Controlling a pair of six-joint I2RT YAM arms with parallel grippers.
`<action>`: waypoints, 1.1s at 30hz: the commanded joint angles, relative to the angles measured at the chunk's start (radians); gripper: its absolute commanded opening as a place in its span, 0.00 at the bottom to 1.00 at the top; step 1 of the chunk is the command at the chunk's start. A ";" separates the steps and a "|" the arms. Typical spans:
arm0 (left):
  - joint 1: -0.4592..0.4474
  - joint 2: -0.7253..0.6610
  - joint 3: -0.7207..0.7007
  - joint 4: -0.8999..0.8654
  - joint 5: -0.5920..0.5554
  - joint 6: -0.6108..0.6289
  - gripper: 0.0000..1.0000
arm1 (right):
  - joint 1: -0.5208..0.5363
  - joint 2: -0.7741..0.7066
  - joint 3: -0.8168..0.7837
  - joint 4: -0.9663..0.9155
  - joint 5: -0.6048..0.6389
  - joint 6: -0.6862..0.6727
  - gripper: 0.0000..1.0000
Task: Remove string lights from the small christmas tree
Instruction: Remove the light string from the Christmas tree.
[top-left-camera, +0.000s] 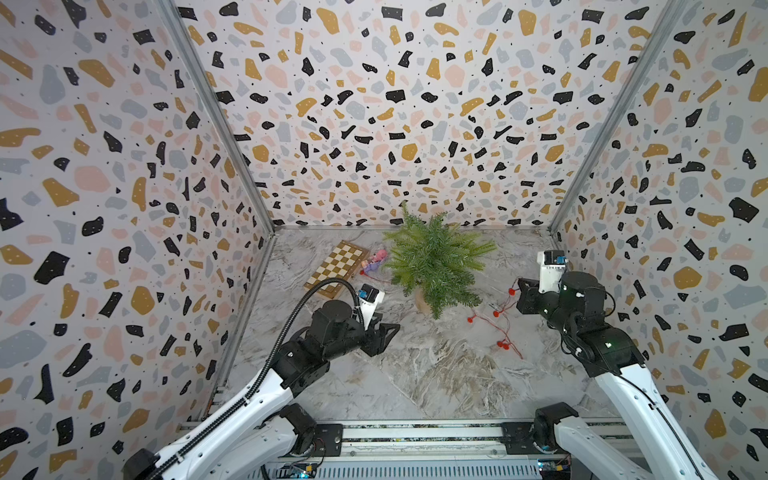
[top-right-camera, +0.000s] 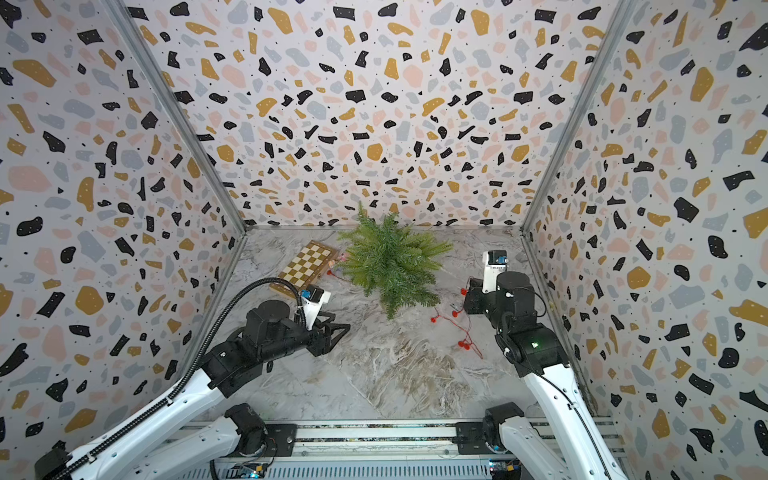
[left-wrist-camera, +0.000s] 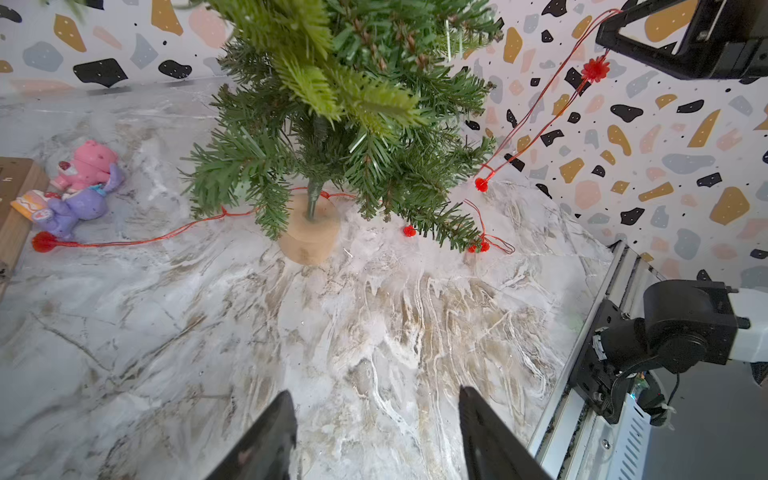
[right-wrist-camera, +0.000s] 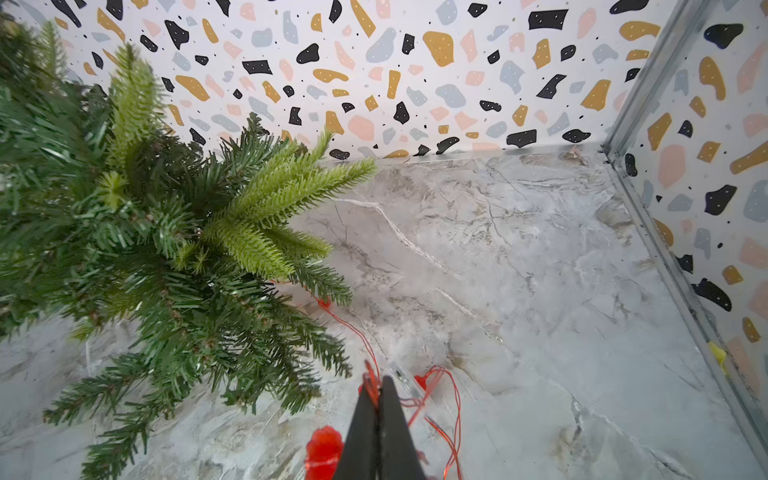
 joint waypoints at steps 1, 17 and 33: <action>0.005 -0.003 0.037 0.017 -0.007 0.010 0.62 | -0.003 -0.023 0.024 -0.045 0.025 0.007 0.00; 0.007 0.015 0.044 0.029 -0.021 -0.022 0.62 | -0.265 0.118 0.189 0.020 0.221 -0.001 0.00; 0.028 0.066 0.043 0.050 -0.050 -0.082 0.63 | -0.517 0.301 -0.056 0.203 -0.091 0.161 0.00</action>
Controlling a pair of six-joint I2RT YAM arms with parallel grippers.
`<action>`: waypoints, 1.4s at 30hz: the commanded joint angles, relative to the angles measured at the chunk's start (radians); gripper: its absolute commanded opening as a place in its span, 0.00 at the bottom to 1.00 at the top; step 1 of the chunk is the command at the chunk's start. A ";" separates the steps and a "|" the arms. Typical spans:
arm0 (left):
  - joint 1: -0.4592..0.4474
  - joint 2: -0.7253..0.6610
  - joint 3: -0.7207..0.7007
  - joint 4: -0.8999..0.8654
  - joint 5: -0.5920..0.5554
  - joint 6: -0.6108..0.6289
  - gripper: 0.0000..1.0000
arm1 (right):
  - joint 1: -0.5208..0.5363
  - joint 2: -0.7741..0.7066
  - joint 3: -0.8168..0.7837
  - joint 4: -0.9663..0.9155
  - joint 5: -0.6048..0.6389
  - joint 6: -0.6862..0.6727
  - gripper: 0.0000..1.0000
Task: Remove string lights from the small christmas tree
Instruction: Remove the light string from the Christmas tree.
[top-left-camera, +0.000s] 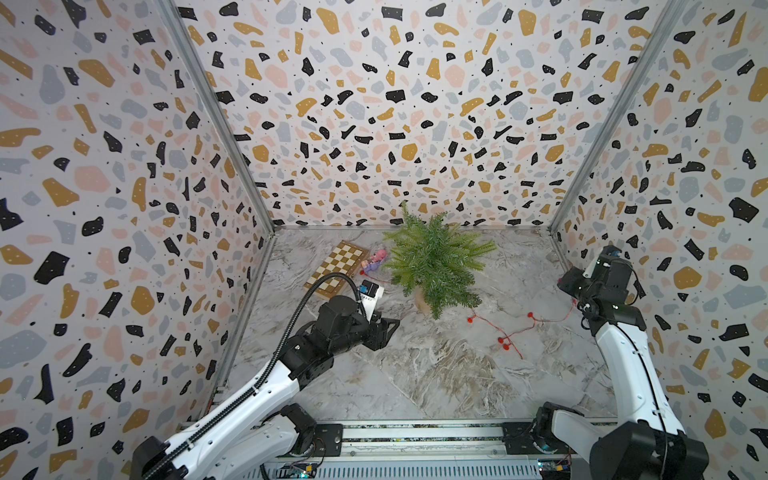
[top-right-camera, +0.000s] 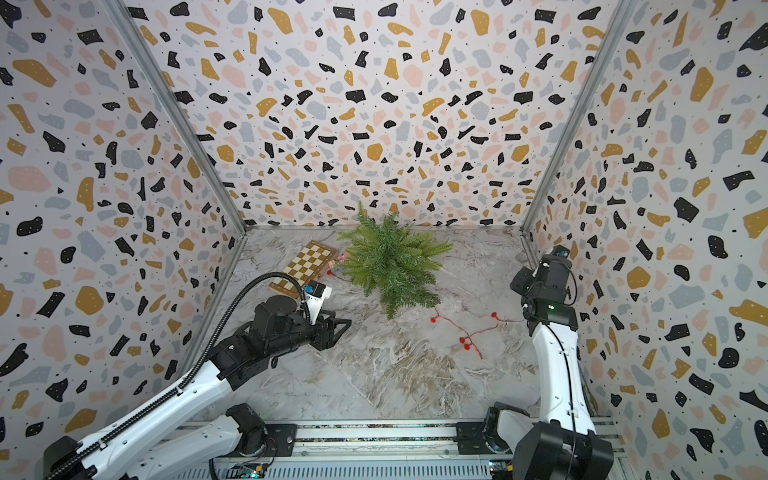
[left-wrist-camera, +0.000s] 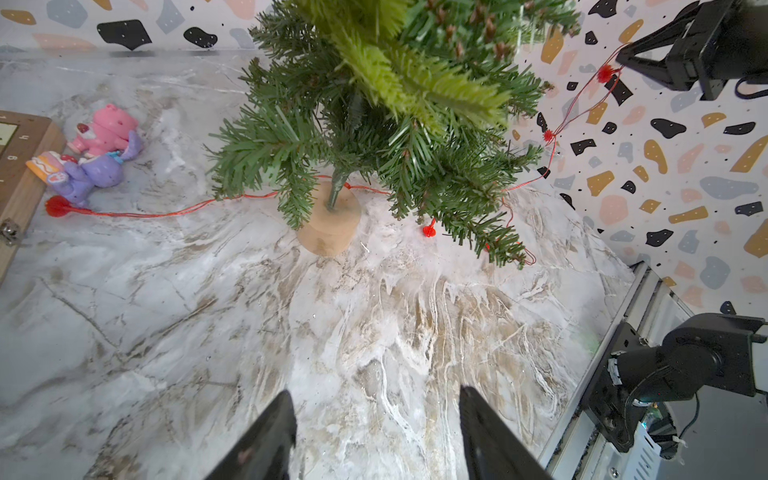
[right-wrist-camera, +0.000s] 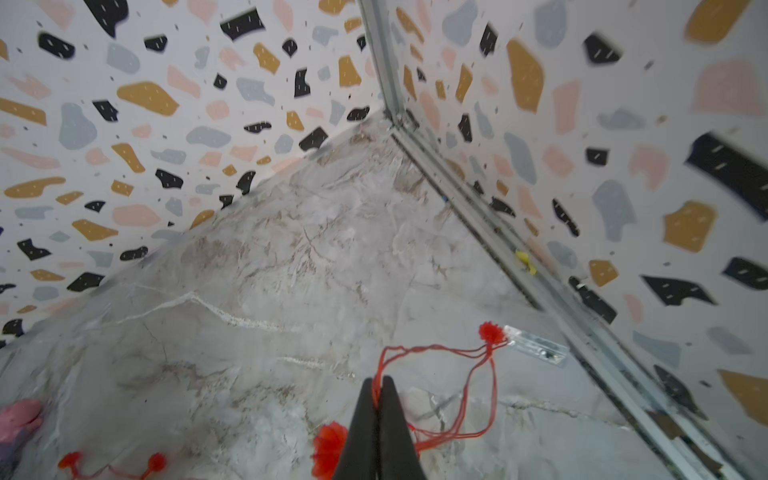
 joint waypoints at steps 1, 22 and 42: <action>0.014 -0.006 0.025 0.043 -0.013 -0.015 0.63 | 0.002 0.003 -0.067 0.067 -0.069 0.053 0.00; 0.074 0.002 -0.001 0.050 -0.021 -0.075 0.64 | 0.247 0.137 -0.237 0.122 -0.136 0.088 0.50; 0.097 0.004 0.003 0.020 -0.018 -0.080 0.64 | 0.483 0.292 -0.312 0.326 -0.266 0.145 0.58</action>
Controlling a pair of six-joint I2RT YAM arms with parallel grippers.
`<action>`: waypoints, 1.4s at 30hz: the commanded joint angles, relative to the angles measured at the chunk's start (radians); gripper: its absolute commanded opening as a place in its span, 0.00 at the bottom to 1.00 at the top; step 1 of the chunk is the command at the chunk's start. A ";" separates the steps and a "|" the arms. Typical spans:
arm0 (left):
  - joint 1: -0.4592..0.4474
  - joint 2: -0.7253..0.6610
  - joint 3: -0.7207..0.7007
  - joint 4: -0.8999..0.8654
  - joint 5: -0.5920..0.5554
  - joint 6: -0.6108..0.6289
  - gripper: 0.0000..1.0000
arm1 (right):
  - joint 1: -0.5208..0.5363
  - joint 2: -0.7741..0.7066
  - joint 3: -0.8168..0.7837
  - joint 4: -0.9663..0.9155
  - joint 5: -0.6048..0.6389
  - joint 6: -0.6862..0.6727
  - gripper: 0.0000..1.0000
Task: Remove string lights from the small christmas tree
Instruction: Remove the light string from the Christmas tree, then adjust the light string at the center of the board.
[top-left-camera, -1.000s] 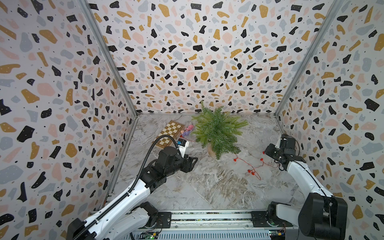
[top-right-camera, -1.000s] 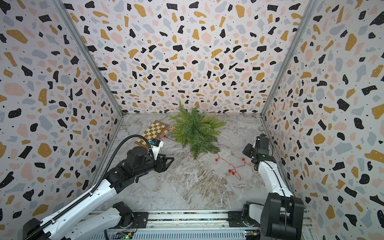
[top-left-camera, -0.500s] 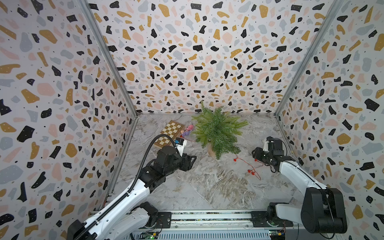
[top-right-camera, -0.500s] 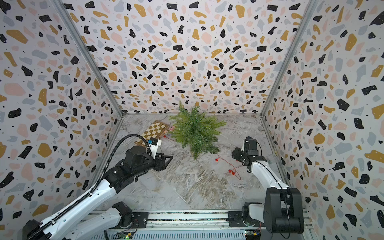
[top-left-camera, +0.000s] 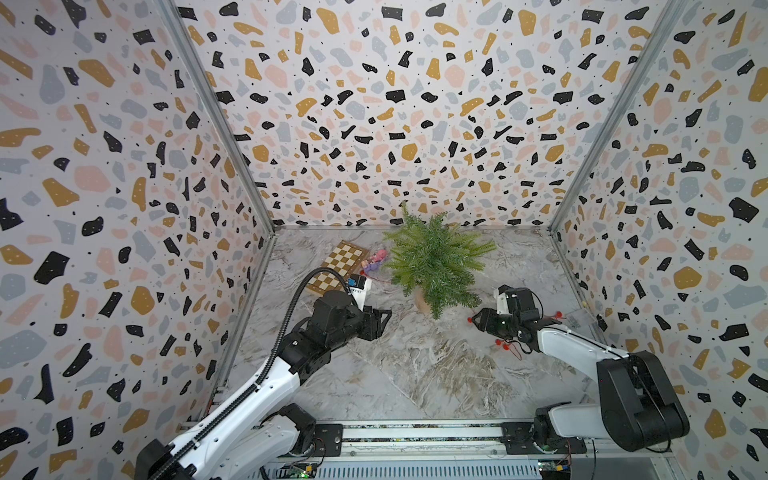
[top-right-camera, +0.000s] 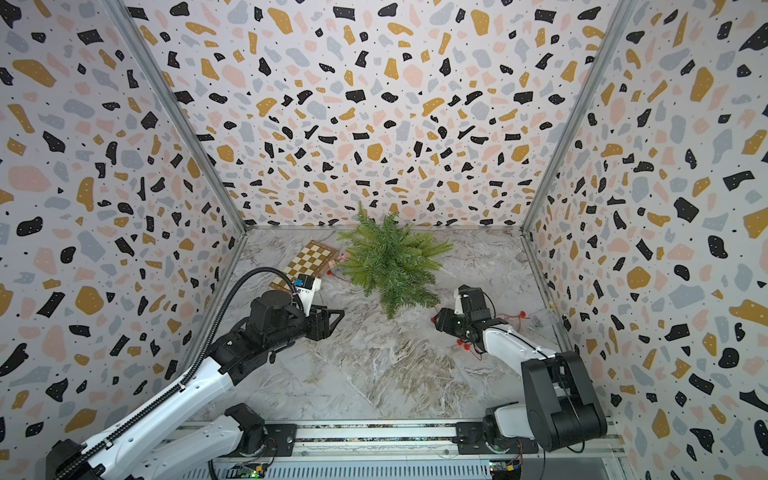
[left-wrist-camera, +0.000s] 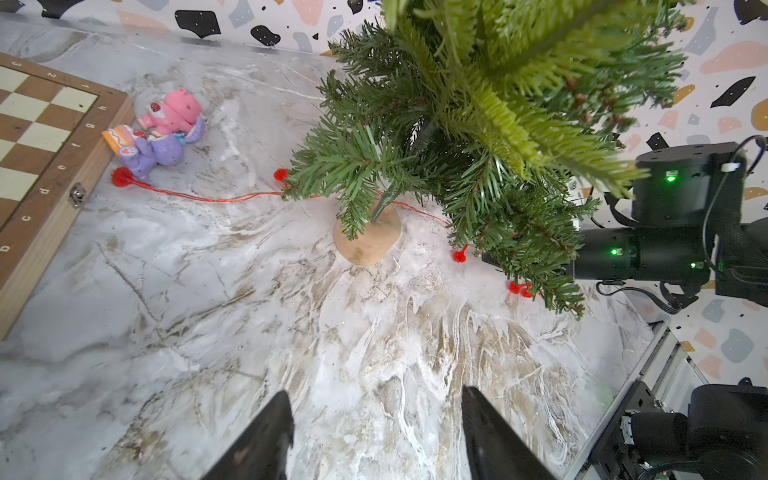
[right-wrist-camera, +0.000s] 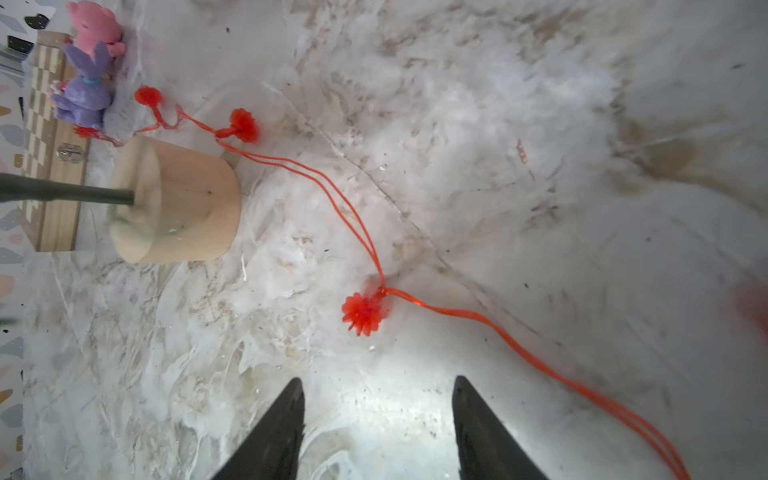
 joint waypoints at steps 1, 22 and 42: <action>0.008 -0.013 0.002 0.008 -0.010 0.002 0.64 | -0.006 0.023 0.037 0.032 0.000 -0.037 0.58; 0.014 -0.011 0.007 -0.009 -0.027 0.006 0.64 | -0.095 0.274 0.101 0.285 0.085 0.112 0.43; 0.021 -0.041 0.013 -0.046 -0.058 0.021 0.64 | -0.403 0.370 0.254 0.228 0.103 0.103 0.00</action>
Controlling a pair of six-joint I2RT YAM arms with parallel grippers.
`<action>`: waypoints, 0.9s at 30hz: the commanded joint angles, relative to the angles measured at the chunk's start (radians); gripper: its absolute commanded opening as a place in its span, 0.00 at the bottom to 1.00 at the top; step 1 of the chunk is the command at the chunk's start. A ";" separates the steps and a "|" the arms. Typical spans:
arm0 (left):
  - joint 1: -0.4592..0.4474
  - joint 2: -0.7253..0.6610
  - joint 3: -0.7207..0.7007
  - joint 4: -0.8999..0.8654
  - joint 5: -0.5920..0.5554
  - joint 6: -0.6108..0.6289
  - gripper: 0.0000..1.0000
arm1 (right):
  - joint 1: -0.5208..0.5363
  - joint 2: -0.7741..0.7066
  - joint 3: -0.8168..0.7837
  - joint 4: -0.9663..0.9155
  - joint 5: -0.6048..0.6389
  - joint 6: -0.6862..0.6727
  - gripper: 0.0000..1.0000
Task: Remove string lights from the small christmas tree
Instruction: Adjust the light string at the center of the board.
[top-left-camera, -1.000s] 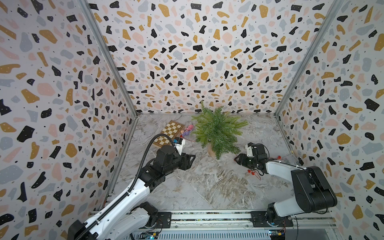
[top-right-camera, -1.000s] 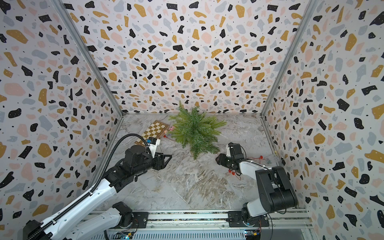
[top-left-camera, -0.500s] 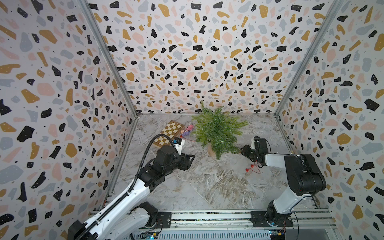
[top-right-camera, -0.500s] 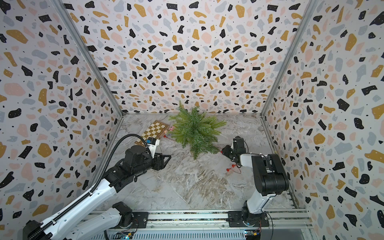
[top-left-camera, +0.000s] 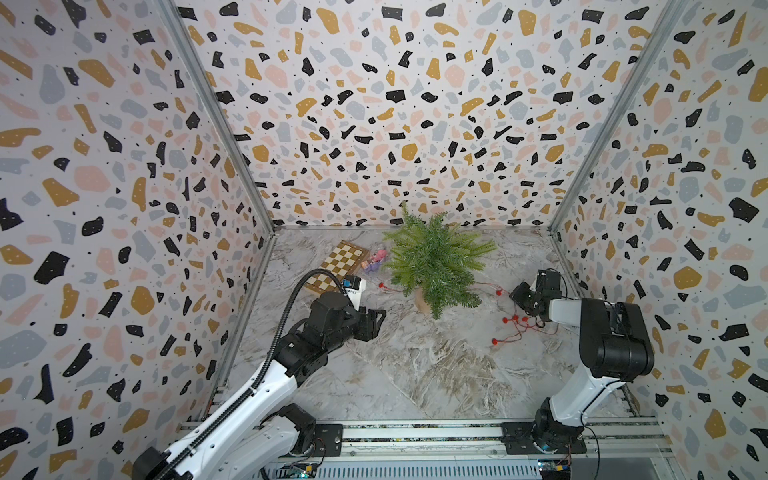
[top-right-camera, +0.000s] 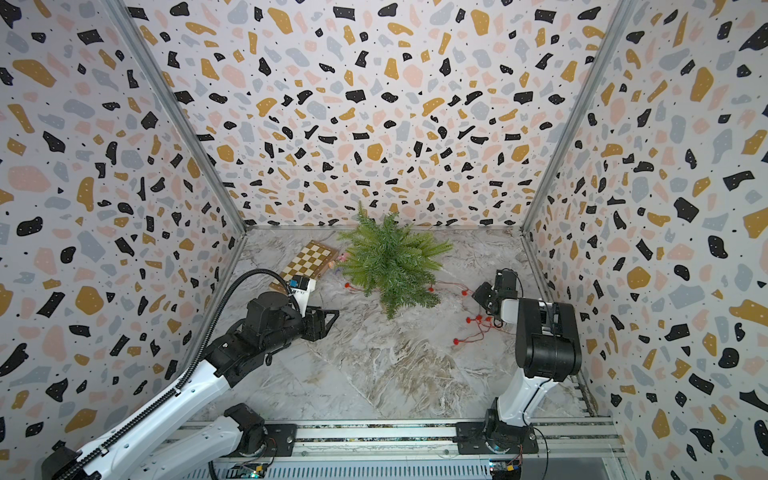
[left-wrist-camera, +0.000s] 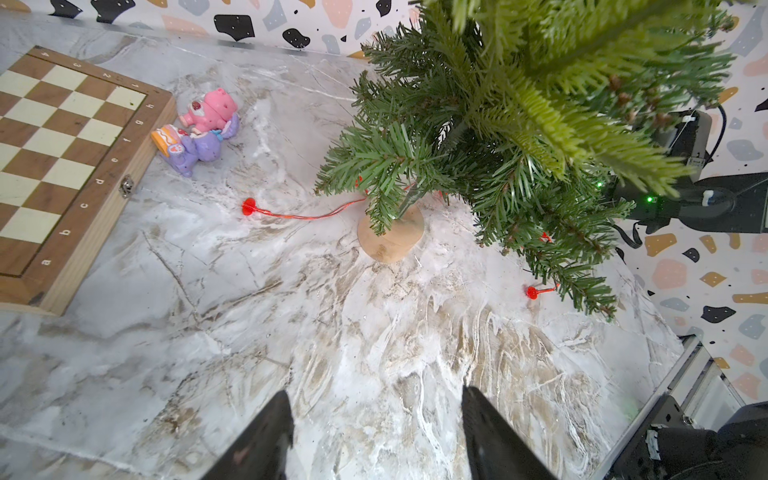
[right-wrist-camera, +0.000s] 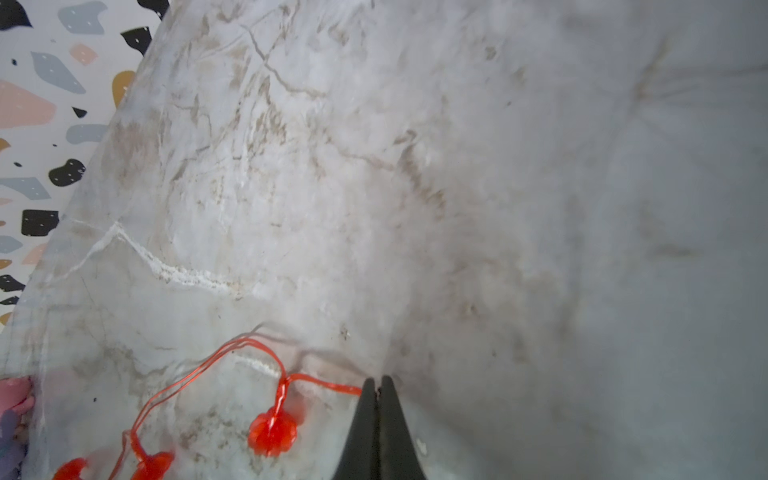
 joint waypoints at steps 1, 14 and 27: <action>0.008 -0.012 0.013 0.003 -0.008 0.019 0.64 | -0.042 -0.018 0.032 -0.041 0.009 0.001 0.00; 0.031 -0.013 0.000 0.000 -0.017 0.019 0.65 | -0.021 -0.183 0.016 -0.122 0.052 -0.094 0.26; 0.265 0.038 -0.007 0.040 -0.222 -0.038 0.69 | 0.016 -0.471 -0.306 0.293 0.277 -0.561 0.53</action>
